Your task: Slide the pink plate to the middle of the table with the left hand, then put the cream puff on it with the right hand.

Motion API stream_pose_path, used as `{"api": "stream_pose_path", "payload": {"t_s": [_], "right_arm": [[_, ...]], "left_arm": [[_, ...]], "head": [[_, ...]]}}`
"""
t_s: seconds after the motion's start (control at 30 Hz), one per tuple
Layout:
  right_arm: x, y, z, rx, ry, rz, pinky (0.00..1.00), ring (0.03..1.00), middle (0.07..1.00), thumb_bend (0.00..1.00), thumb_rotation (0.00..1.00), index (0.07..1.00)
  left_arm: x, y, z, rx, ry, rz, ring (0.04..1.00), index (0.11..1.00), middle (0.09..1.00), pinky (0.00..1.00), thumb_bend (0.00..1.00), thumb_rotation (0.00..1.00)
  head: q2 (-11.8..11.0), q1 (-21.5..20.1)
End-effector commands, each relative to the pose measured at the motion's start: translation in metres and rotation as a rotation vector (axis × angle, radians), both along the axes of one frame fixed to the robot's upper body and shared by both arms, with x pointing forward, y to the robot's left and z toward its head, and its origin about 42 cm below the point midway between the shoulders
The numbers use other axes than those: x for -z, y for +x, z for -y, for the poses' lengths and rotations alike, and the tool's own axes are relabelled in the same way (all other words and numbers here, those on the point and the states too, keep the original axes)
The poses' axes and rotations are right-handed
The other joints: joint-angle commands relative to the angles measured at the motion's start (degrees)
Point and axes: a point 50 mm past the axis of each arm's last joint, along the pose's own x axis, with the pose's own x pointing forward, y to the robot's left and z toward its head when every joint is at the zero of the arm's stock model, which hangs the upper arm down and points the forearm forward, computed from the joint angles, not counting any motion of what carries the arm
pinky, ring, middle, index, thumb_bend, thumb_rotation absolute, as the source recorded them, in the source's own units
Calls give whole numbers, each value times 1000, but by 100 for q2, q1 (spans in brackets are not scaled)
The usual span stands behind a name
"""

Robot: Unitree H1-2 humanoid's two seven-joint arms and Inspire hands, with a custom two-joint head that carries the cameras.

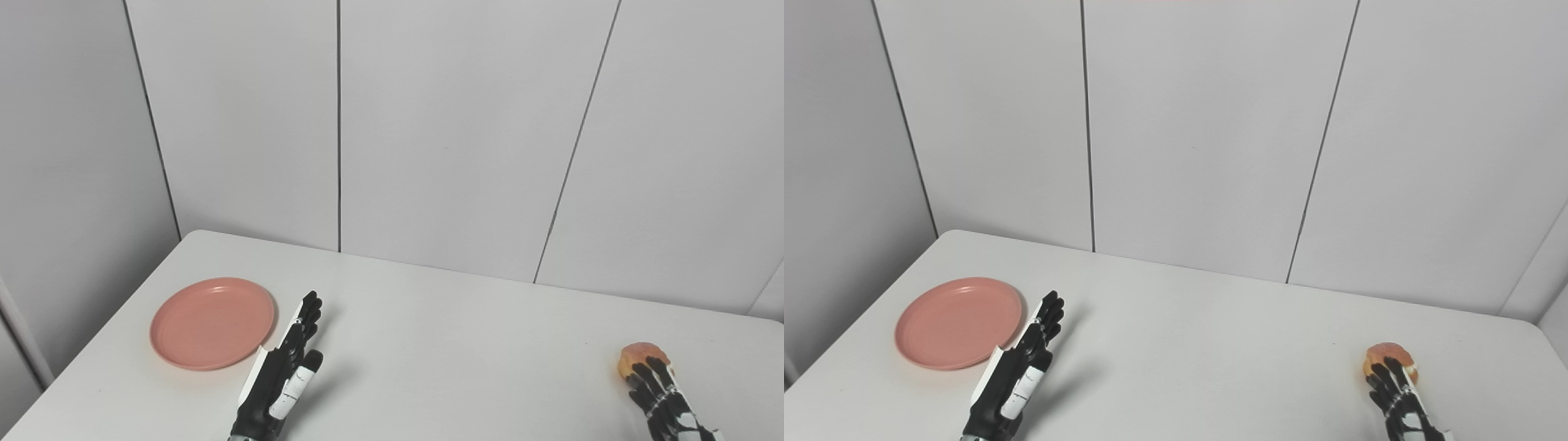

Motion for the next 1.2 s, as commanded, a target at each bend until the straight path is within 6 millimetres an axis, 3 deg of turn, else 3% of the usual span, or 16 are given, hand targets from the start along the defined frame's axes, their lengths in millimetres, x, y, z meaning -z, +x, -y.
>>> {"api": "stream_pose_path", "payload": {"t_s": [0.0,0.27,0.53,0.77,0.97,1.1,1.17], "right_arm": [[46,-37,0,19,38,-178,929,903,914,863,1000,947],[46,-39,-4,61,56,-246,913,891,917,785,1000,958],[48,-38,-3,71,53,-255,894,878,911,820,1000,946],[47,-38,-6,68,51,-258,872,866,903,834,1000,941],[47,-38,-7,65,43,-261,857,857,896,831,1000,936],[48,-37,-7,65,39,-261,857,857,897,828,1000,939],[48,-37,-7,64,40,-262,859,857,897,830,1000,941]], "left_arm": [[59,-38,15,-32,-81,-200,999,994,990,991,881,887],[18,-25,17,-52,-100,-73,952,952,954,936,906,885],[-58,3,17,-59,-124,159,935,917,915,953,908,911],[-98,29,-25,-124,-92,288,927,920,916,952,926,908],[-136,37,-55,-195,-41,373,895,900,900,930,967,901],[-147,43,-77,-220,-21,406,908,885,901,939,949,892],[-151,48,-98,-261,-6,422,895,864,889,932,965,888]], "head": [[8,-8],[13,-54],[10,-44],[20,-76],[20,-61],[15,-43],[8,-43]]}}
